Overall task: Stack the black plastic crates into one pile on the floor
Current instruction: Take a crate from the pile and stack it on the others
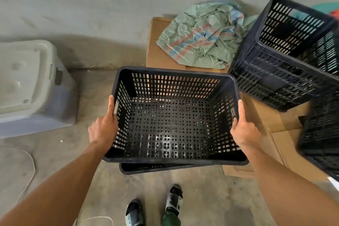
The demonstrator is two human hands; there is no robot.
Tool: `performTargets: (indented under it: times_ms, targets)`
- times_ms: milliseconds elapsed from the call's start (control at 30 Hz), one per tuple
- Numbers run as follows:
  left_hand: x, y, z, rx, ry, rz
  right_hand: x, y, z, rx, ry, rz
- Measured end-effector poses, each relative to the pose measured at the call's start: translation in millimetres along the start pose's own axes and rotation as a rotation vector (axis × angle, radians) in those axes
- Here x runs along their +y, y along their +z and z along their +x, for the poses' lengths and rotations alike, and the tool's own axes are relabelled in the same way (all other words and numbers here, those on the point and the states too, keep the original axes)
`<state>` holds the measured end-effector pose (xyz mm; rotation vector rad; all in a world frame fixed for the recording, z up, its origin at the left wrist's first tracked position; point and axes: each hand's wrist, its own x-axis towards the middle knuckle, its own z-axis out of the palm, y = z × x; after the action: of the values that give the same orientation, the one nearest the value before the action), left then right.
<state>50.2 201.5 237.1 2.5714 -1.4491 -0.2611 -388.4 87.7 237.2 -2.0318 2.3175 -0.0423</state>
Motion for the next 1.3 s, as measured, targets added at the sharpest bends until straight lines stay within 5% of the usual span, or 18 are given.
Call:
performTargets:
  times_ms: [500,1300]
  targets:
    - [-2.1,6.5,-63.7,0.054,-0.157,0.015,5.4,6.5,22.4,-0.002,-0.151,0.057]
    - [5.8,10.1,-62.8,0.068,-0.157,0.067,17.9,7.0,9.0,-0.034,-0.166,0.138]
